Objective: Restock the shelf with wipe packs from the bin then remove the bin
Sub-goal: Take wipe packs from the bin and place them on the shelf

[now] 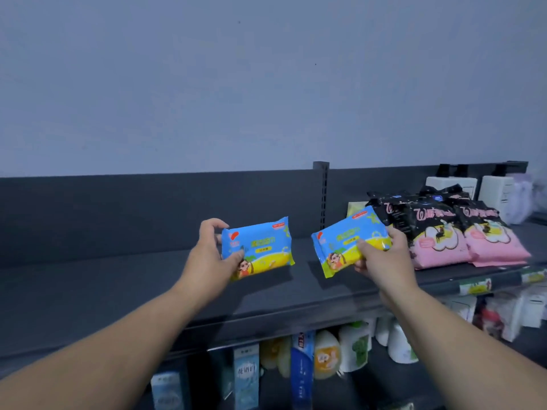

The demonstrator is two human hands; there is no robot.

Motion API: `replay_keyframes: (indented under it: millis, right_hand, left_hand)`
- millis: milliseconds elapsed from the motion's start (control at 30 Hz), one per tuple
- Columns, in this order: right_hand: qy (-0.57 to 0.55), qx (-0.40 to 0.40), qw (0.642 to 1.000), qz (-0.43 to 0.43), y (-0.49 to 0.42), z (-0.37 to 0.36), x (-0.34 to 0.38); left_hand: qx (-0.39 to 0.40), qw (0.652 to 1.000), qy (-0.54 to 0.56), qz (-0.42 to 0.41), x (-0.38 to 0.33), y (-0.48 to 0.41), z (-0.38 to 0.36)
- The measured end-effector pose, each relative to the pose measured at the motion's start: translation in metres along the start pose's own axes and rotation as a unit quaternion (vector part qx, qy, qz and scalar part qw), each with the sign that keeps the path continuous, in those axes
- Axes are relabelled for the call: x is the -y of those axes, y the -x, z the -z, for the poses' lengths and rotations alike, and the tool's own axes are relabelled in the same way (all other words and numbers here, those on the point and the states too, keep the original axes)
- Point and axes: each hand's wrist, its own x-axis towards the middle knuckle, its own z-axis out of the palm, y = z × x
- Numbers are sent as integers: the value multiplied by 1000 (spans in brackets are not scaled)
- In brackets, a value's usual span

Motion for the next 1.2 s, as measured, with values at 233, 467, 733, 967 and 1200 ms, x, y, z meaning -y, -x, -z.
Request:
replay_keyframes:
  millis: [233, 467, 733, 967, 1200]
  right_hand:
    - [47, 28, 998, -42, -24, -24, -4]
    - [71, 79, 993, -59, -75, -45, -16]
    - [69, 160, 980, -94, -145, -55, -26]
    - [12, 250, 953, -171, -190, -72, -38]
    - [67, 291, 941, -157, -188, -105, -59]
  left_hand:
    - [-1, 999, -38, 26, 22, -40, 6]
    - [8, 996, -80, 38, 33, -90, -22]
    - [14, 993, -98, 61, 47, -148, -71]
    - [19, 991, -104, 83, 71, -182, -106]
    - [2, 982, -156, 102, 92, -198, -116]
